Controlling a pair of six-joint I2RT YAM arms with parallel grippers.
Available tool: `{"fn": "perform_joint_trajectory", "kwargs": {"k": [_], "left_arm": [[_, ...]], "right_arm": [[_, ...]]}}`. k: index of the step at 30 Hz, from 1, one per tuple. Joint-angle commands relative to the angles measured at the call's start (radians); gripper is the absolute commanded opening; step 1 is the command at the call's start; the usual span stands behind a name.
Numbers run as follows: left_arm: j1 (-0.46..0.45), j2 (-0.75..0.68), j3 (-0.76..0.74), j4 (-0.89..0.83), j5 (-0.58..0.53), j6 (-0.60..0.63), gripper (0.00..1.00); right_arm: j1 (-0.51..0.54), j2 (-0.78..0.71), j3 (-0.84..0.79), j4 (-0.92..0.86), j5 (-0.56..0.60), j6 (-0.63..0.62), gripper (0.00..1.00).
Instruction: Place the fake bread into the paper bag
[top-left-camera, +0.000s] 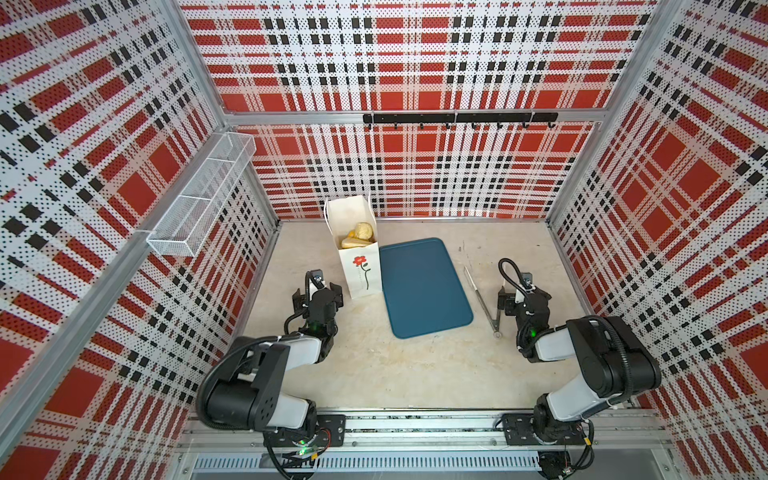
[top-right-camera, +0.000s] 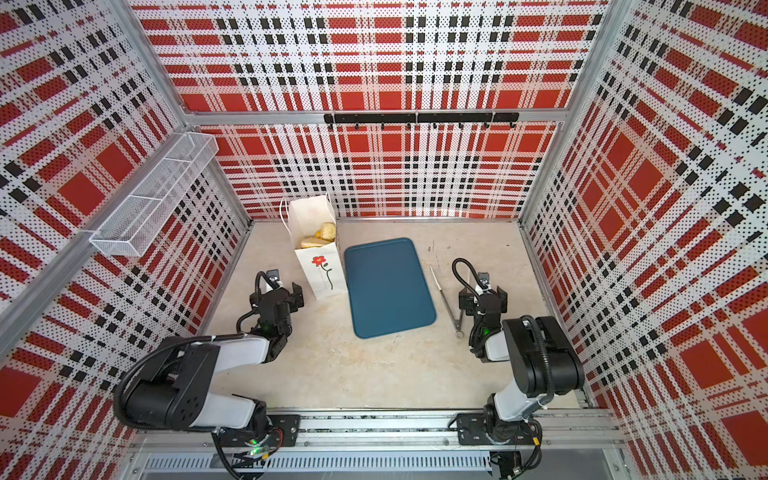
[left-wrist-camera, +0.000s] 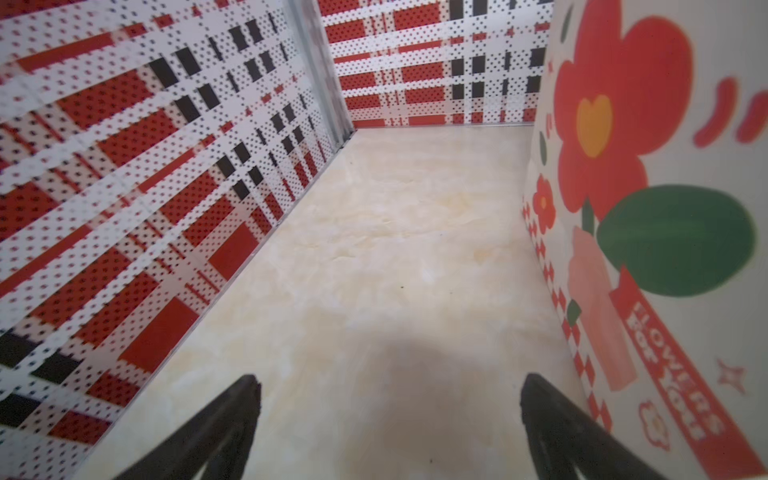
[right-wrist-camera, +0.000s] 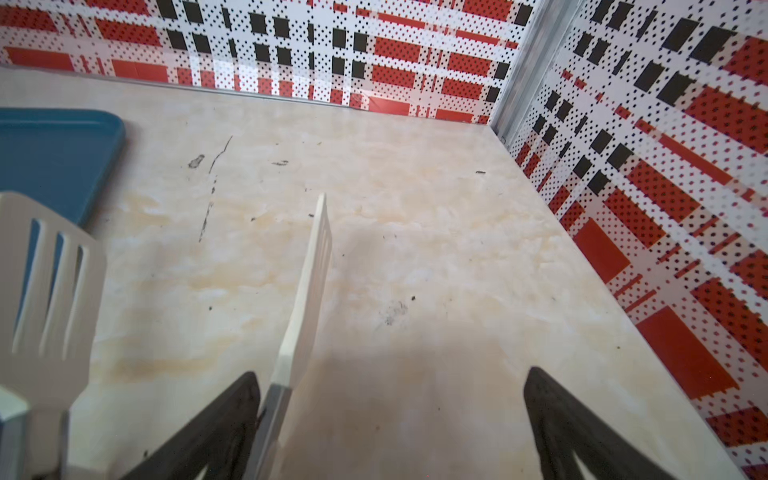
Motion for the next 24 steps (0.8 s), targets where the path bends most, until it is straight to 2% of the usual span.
{"fn": "perform_joint_trajectory", "kwargs": {"k": [1, 2, 3, 5, 6, 7, 9, 11, 24], "left_arm": [[0.03, 0.015, 0.031, 0.117, 0.094, 0.045, 0.99], [0.051, 0.002, 0.037, 0.063, 0.13, 0.024, 0.99], [0.07, 0.007, 0.032, 0.083, 0.168, 0.016, 0.99], [0.086, 0.048, 0.018, 0.126, 0.247, 0.018, 0.99], [0.086, 0.093, 0.006, 0.237, 0.28, 0.045, 1.0], [0.082, 0.097, 0.004, 0.249, 0.278, 0.053, 0.99], [0.082, 0.053, 0.021, 0.125, 0.259, 0.032, 0.99], [0.079, 0.089, 0.015, 0.212, 0.254, 0.044, 0.99], [0.081, 0.084, 0.015, 0.203, 0.257, 0.041, 0.99]], "right_arm": [[-0.01, -0.019, 0.051, -0.032, -0.047, 0.033, 1.0], [-0.01, -0.018, 0.054, -0.028, -0.045, 0.033, 1.0], [-0.011, 0.0, 0.046, 0.02, -0.049, 0.025, 1.0], [-0.011, -0.013, 0.056, -0.028, -0.049, 0.032, 1.0], [-0.013, -0.01, 0.056, -0.02, -0.053, 0.032, 1.0], [-0.016, -0.001, 0.054, 0.006, -0.058, 0.028, 1.0], [-0.016, -0.01, 0.056, -0.022, -0.057, 0.034, 1.0], [-0.016, -0.003, 0.054, -0.001, -0.059, 0.029, 1.0], [-0.017, -0.006, 0.054, -0.006, -0.06, 0.032, 1.0]]}}
